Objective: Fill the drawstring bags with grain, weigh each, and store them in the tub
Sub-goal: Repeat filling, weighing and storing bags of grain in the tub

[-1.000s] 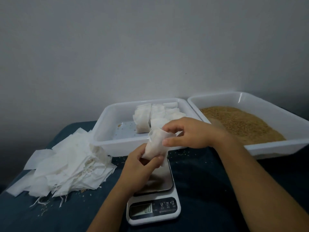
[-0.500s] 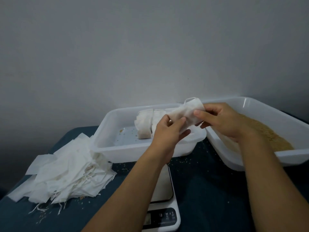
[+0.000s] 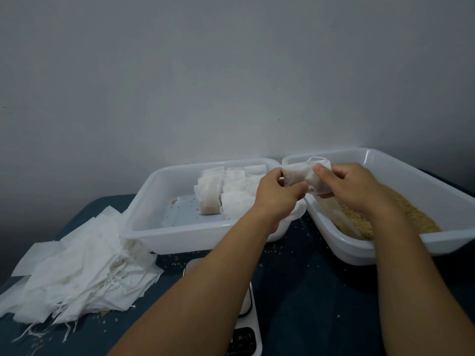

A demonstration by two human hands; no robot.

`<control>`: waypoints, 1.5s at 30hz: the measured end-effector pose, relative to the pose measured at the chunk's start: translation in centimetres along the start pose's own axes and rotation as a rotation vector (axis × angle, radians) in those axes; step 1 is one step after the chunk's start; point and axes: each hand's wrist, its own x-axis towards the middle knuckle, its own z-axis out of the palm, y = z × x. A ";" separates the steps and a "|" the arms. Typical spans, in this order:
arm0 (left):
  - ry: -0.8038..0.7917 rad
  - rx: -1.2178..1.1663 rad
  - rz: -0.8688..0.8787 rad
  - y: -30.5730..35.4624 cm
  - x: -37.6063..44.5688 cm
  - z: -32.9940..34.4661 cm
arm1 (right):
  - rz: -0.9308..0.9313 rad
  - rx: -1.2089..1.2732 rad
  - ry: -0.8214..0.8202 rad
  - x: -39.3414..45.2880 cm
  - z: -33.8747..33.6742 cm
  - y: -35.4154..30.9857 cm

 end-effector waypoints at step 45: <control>-0.113 0.115 0.081 -1.2 -7.3 -7.1 | -0.373 -0.099 -0.278 -2.2 2.7 -8.6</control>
